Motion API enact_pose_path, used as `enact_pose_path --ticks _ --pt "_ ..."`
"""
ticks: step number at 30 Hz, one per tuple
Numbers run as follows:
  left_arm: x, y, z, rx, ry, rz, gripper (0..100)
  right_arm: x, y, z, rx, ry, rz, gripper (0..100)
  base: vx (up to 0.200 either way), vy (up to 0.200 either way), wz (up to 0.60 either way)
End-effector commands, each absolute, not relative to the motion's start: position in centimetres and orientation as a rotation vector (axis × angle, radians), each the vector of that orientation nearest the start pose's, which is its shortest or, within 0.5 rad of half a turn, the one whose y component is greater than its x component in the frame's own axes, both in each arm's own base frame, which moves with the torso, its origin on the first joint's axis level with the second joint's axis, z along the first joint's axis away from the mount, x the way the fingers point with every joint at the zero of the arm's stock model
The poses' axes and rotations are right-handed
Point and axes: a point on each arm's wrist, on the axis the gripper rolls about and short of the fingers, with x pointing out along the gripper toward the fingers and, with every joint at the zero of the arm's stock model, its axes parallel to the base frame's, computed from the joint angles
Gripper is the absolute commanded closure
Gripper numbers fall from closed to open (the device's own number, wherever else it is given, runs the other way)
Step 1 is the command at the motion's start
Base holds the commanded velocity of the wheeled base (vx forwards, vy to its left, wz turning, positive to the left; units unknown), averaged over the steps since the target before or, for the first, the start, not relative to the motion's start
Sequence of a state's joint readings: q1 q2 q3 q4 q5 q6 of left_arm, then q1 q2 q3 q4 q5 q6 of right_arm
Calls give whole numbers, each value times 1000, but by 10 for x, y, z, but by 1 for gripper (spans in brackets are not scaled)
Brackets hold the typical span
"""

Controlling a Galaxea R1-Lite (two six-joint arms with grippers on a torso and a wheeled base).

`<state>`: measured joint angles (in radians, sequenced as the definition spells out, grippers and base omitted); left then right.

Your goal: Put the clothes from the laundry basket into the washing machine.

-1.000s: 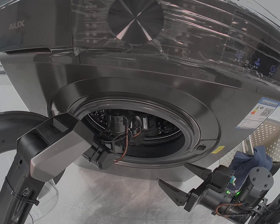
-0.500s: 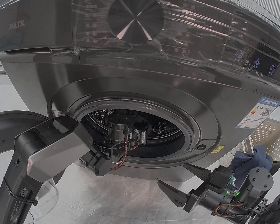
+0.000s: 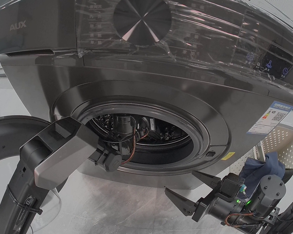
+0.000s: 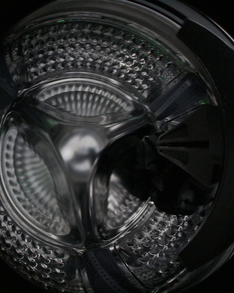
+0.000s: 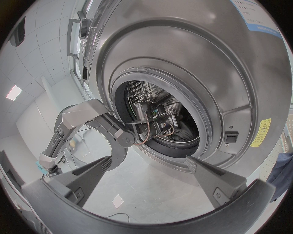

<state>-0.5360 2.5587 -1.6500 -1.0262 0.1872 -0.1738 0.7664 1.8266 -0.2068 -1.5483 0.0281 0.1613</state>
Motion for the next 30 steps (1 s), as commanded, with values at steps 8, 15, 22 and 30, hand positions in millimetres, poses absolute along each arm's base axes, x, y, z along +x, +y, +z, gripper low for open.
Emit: enact_pose_path --ticks 8,15,22,30 --pt "457 -264 84 -236 -110 -340 0 176 170 104 126 133 787 0 0 0 0" --pt "434 -273 96 -231 -83 -375 0 176 170 105 127 130 787 0 0 0 0" --pt "325 -285 92 -102 94 -564 0 170 168 104 120 146 799 0 0 0 0" --pt "216 -246 100 -94 101 -722 0 146 157 103 102 172 837 0 0 0 0"
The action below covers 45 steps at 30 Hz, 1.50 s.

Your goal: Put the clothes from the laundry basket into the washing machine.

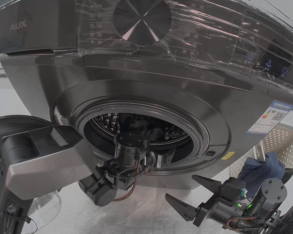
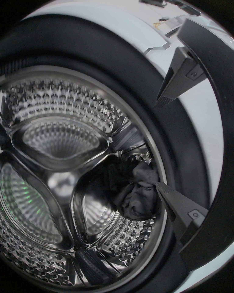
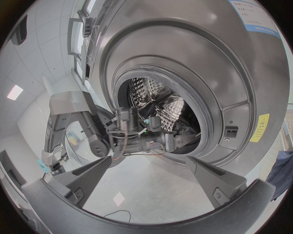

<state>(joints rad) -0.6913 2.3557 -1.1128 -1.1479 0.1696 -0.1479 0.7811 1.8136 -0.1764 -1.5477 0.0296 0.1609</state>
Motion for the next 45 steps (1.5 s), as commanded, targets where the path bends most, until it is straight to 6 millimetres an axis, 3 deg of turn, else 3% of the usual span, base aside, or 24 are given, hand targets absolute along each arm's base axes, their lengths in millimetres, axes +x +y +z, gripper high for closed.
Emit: enact_pose_path --ticks 1,2,3,8,14,26,32,37,45 --pt "207 -240 105 -105 80 -733 0 145 156 104 104 168 834 0 0 0 0" --pt "207 -240 105 -105 80 -733 0 145 156 105 105 166 834 0 0 0 0" --pt "189 -225 114 -126 43 -751 0 142 152 107 108 157 826 0 0 0 0" --pt "142 -180 124 -124 48 -780 0 127 135 112 123 147 802 0 0 0 0" --pt "108 -151 134 -135 16 -825 0 124 125 125 150 76 752 0 0 0 0" --pt "88 -108 151 -147 -53 -661 0 116 83 141 152 39 508 0 -150 0 0" --pt "78 -69 156 -137 -62 -542 0 91 52 138 133 113 410 0 -200 0 0" --pt "62 -42 147 -105 -4 -449 0 65 29 129 121 160 325 0 -200 0 0" --pt "28 -14 134 -115 -34 -452 0 28 6 118 137 91 179 0 -100 0 0"
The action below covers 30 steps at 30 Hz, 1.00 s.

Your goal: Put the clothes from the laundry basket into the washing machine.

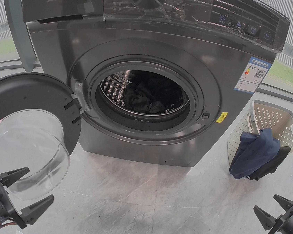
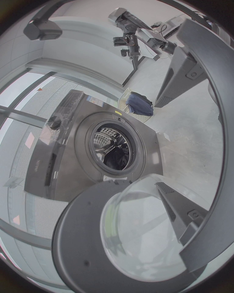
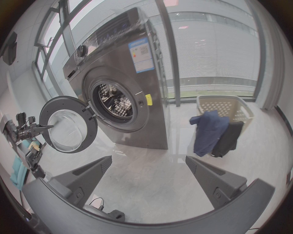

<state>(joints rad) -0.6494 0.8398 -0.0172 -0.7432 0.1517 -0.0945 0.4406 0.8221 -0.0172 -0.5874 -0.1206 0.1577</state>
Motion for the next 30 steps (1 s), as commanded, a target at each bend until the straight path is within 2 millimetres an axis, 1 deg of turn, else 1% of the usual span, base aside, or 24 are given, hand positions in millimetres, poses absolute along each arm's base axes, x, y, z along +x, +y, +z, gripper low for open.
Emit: enact_pose_path --ticks 1,5,10,13,17,19,22,25,26,28,29,30 --pt "22 -11 131 -117 -46 -456 0 22 4 115 140 80 162 0 0 0 0" --pt "5 -3 117 -108 -39 -411 0 3 -2 103 146 42 114 0 0 0 0" --pt "-5 0 102 -99 -3 -347 0 -14 -4 86 127 22 86 0 0 -200 0" --pt "-8 0 96 -88 18 -294 0 -15 -4 84 126 34 73 0 0 -200 0" --pt "-10 0 93 -79 17 -227 0 -15 -4 84 116 36 45 0 0 -200 0" --pt "-15 -1 84 -40 33 -131 0 -15 -5 83 84 41 6 0 0 0 0" --pt "-23 -4 82 -29 -42 -151 0 -15 -5 83 76 43 -2 0 0 0 0" --pt "-23 -3 81 -19 -52 -145 0 -15 -5 83 45 43 -50 0 0 0 0" --pt "-23 -2 81 -2 -52 -83 0 -15 -5 84 -2 39 -104 0 0 0 0" --pt "-23 -1 80 27 -41 -49 0 -17 -4 83 -43 19 -125 0 0 0 0" --pt "-23 -1 77 42 -12 -40 0 -21 -2 82 -62 -25 -78 0 0 0 0" --pt "-23 -1 76 42 -7 -40 0 -21 -1 82 -63 -32 -69 0 0 0 0"
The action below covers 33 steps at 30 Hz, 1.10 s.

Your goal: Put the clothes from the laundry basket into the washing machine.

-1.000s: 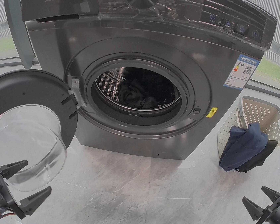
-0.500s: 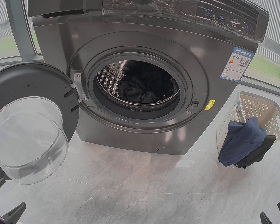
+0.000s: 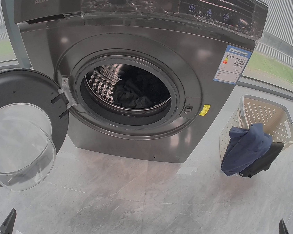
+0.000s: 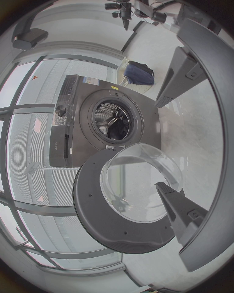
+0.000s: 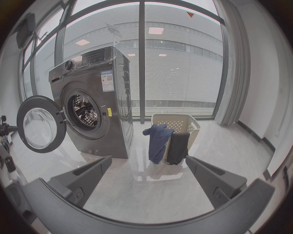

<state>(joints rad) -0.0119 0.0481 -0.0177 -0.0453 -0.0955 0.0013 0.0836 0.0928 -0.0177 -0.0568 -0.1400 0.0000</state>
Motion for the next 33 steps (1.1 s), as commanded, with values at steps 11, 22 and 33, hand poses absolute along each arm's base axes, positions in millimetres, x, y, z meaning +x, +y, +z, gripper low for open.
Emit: enact_pose_path --ticks 11,22,33 --pt "-23 0 75 5 5 -14 0 -23 0 76 -3 3 2 0 0 -109 0" --pt "-23 0 75 5 5 -12 0 -23 0 76 -9 3 2 0 0 -200 0" --pt "-23 0 75 8 6 -9 0 -23 0 76 -9 3 2 0 0 -200 0"
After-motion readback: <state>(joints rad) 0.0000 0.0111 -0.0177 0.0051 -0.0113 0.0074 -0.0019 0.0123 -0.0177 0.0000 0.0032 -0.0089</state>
